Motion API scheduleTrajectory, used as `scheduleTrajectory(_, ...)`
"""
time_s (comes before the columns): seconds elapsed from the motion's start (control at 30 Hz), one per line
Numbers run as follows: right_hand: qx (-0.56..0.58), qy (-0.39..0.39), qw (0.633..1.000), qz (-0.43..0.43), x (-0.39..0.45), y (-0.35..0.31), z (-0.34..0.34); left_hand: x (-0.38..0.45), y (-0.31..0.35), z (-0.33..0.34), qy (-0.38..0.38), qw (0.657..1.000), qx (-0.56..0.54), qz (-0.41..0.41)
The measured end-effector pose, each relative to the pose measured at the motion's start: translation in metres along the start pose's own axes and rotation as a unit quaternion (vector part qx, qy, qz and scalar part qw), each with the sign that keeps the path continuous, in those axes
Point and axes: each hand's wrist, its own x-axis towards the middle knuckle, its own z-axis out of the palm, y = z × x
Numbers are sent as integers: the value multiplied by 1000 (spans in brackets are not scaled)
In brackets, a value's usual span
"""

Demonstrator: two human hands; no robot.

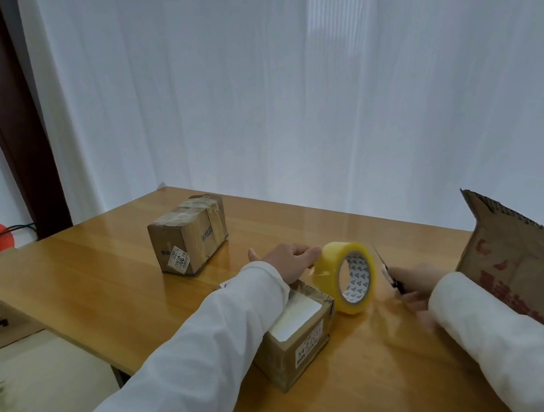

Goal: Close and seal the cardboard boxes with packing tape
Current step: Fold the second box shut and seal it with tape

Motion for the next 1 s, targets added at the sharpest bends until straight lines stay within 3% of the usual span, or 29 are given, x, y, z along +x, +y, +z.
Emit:
scheduleTrajectory(0.1,178,-42,983,-12,-13,-5,-3,-3,18,-1,-73,994,-66,43)
scheduleTrajectory(0.23,176,-134,975,-7,-28,-8,-8,-1,36,5,-153,985,-43,62)
scheduleTrajectory(0.4,125,-106,985,-56,-34,-5,-13,5,33,16,-130,985,-56,93)
scheduleTrajectory(0.5,115,-138,981,-75,-36,-3,-20,9,30,22,-88,981,-143,97)
scheduleTrajectory(0.6,47,-225,969,-88,-47,-1,-31,14,28,22,-53,970,-222,88)
scheduleTrajectory(0.73,-44,-323,942,-77,-53,2,-58,16,24,25,-66,950,-295,77)
scheduleTrajectory(0.9,-254,-270,928,-38,-57,8,-67,15,27,25,-65,945,-309,86)
scheduleTrajectory(1.0,-276,-303,910,-55,-59,8,-62,12,29,23,-63,945,-299,114)
